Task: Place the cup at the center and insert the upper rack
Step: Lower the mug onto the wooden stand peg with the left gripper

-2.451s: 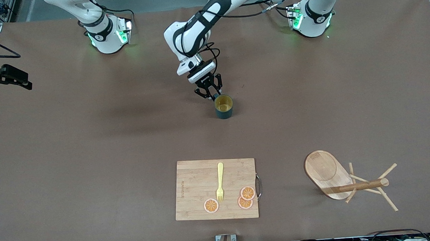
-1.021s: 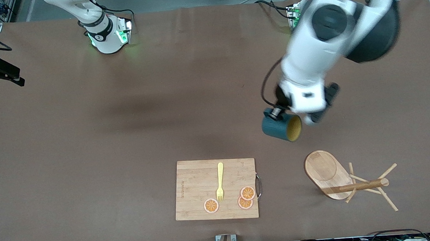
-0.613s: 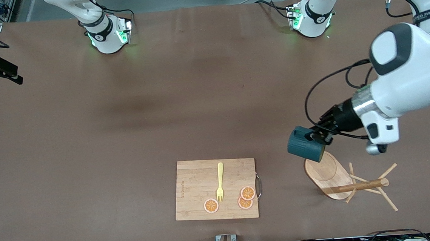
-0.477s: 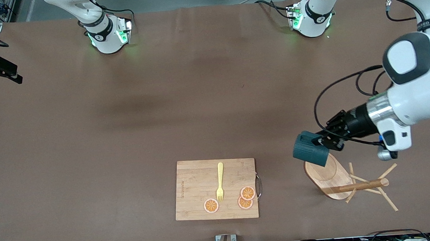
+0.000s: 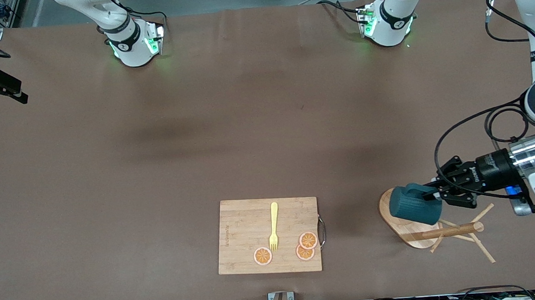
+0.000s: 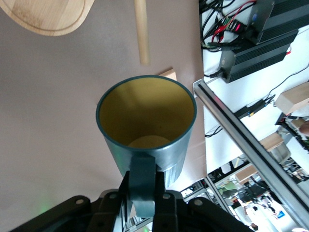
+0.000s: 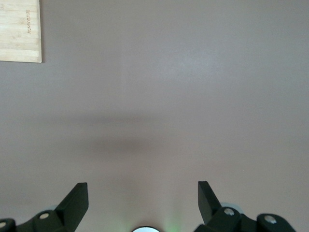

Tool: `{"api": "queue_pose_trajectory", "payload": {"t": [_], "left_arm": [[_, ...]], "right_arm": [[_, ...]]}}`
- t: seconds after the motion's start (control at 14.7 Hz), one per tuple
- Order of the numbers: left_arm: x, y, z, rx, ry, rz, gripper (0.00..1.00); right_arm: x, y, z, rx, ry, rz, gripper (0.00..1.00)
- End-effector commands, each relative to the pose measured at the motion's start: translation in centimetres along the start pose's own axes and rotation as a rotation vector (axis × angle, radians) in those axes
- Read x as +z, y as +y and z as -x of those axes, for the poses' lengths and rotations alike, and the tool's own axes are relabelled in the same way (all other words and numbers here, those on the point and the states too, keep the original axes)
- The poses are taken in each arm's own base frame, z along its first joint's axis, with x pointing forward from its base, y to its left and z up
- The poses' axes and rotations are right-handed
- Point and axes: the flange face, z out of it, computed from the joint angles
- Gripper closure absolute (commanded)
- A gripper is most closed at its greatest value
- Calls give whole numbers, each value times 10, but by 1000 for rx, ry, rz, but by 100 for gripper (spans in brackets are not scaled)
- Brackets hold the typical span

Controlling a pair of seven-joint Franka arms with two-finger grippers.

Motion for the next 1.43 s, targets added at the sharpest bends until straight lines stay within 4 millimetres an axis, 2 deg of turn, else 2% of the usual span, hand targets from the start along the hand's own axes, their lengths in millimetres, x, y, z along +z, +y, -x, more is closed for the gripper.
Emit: {"api": "queue_pose_trajectory", "payload": {"t": [0.0,0.2,0.41,0.68,1.02,1.16,1.29,1.36], "left_arm": [[0,1,-11,10,-48,60,99],[-1,-9,-40,10,-60,91,98],[2,-13,-51,-13,-88,117,98],[-7,-23,-80,-37,-125,189,98],[0,-39,-108,-35,-126,191,94],[-2,-41,-112,-20,-121,194,92],[-4,-44,-118,-27,-119,197,86],[-2,-45,-120,-17,-119,196,74]], "right_arm": [[-3,2,9,-7,8,-16,0],[-3,1,9,-9,8,-16,0],[-4,0,9,-21,10,-13,0],[-4,-1,9,-28,10,1,0],[-4,-1,9,-39,10,17,0],[-4,-3,9,-43,8,22,0],[-4,-2,9,-42,6,22,0],[-4,-2,9,-42,6,22,0]]}}
